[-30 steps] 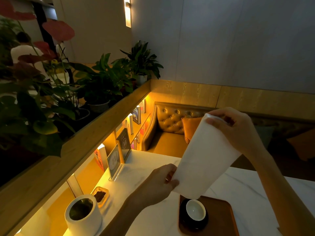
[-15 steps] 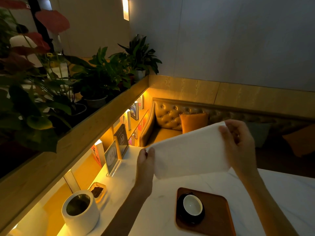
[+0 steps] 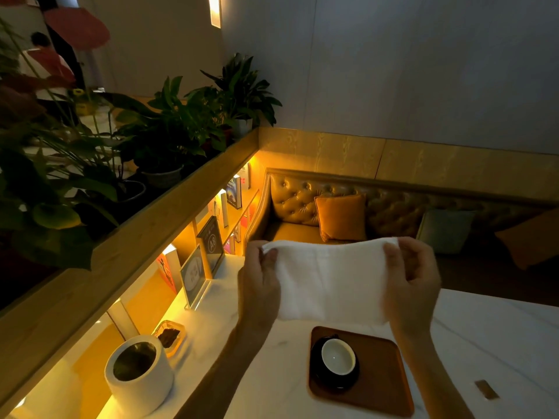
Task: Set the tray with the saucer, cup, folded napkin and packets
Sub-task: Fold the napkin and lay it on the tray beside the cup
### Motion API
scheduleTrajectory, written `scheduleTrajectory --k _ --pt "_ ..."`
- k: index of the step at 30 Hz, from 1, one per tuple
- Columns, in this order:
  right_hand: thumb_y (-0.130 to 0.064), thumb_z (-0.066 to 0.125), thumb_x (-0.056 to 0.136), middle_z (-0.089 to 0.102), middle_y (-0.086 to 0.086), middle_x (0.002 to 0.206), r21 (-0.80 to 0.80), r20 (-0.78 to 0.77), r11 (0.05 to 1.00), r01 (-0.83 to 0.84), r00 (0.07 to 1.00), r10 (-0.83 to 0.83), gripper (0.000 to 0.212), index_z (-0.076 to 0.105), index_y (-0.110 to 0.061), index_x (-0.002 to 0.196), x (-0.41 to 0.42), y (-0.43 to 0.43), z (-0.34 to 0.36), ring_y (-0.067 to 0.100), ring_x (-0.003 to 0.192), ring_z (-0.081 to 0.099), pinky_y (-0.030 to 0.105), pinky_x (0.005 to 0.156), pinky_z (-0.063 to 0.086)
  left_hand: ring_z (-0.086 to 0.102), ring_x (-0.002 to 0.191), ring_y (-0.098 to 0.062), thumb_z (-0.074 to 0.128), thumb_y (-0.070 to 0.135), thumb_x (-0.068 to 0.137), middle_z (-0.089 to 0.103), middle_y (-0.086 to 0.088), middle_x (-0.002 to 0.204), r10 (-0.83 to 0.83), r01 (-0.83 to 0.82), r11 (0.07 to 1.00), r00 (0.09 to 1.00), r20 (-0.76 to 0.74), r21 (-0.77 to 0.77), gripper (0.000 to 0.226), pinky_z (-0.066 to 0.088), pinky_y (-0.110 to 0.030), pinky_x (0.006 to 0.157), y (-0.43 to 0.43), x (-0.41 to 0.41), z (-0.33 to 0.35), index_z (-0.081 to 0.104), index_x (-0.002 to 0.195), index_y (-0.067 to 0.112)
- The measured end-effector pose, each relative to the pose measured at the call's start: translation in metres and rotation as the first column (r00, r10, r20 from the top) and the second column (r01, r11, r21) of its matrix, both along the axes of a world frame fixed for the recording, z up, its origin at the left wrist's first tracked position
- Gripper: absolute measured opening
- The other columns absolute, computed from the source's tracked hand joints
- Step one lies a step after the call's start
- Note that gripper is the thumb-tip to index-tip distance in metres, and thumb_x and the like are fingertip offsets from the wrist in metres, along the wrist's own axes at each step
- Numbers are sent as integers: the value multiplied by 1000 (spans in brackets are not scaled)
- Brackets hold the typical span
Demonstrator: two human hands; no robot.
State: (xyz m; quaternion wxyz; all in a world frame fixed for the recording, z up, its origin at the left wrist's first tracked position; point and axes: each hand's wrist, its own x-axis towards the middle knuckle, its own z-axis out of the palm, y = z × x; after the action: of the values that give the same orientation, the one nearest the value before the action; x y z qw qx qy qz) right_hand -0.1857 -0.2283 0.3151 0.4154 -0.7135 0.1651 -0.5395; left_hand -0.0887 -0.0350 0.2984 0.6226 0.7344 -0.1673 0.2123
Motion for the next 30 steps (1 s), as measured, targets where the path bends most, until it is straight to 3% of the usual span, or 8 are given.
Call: scheduleTrajectory --k 2,5,9,14,20,22,24,30 --pt "-42 57 90 61 -11 100 30 1 999 15 1000 -15 20 54 -33 108 -3 -7 0 3 89 62 20 66 50 58 76 6 47 27 99 54 20 83 24 -25 1000 997 -70 -12 5 43 -10 55 8 10 5 49 97 31" --pt "-42 58 89 62 -10 100 112 -20 993 43 999 -41 18 55 -34 106 -5 -14 -7 3 88 62 19 64 49 57 81 -1 50 29 97 57 16 88 -7 5 1000 989 -148 -12 5 41 -16 62 13 19 6 54 96 26" --pt "-43 60 87 60 -18 95 223 -168 974 28 986 10 10 55 -43 95 -3 -12 -32 4 88 58 22 63 45 60 89 -12 53 32 96 62 5 99 -51 53 999 954 -295 -1 19 46 -25 69 15 16 -13 61 104 16" --pt "-29 60 89 63 -13 93 341 -294 940 22 952 84 6 59 -34 92 -12 -1 -80 17 93 60 33 75 48 58 94 -13 55 31 96 61 6 98 -55 97 992 907 -417 80 14 44 -31 82 16 0 -51 58 105 21" --pt "-39 57 91 58 1 93 604 -582 795 52 710 396 35 66 -10 108 -25 42 -145 24 99 57 30 79 42 55 84 -4 58 28 94 59 14 87 -42 131 976 896 -442 173 7 40 -18 68 20 -25 -83 59 100 24" --pt "-34 58 92 65 11 101 757 -533 651 58 630 564 34 66 -4 106 -35 50 -165 33 102 60 45 86 51 56 83 0 59 29 93 60 17 87 -44 144 969 899 -436 199 6 40 -16 68 29 -28 -90 60 98 28" --pt "-25 60 91 69 19 104 818 -473 572 52 628 618 26 69 -3 101 -46 55 -178 36 97 64 53 87 52 56 80 3 60 32 92 58 20 85 -23 138 961 902 -430 239 5 40 -16 66 38 -30 -96 59 97 31" --pt "-29 62 89 72 10 91 762 -406 645 -63 729 551 15 71 -16 88 -48 64 -170 28 88 67 45 73 56 57 73 2 65 39 88 58 21 73 87 52 948 907 -412 314 9 41 -16 61 50 -39 -106 57 87 34"
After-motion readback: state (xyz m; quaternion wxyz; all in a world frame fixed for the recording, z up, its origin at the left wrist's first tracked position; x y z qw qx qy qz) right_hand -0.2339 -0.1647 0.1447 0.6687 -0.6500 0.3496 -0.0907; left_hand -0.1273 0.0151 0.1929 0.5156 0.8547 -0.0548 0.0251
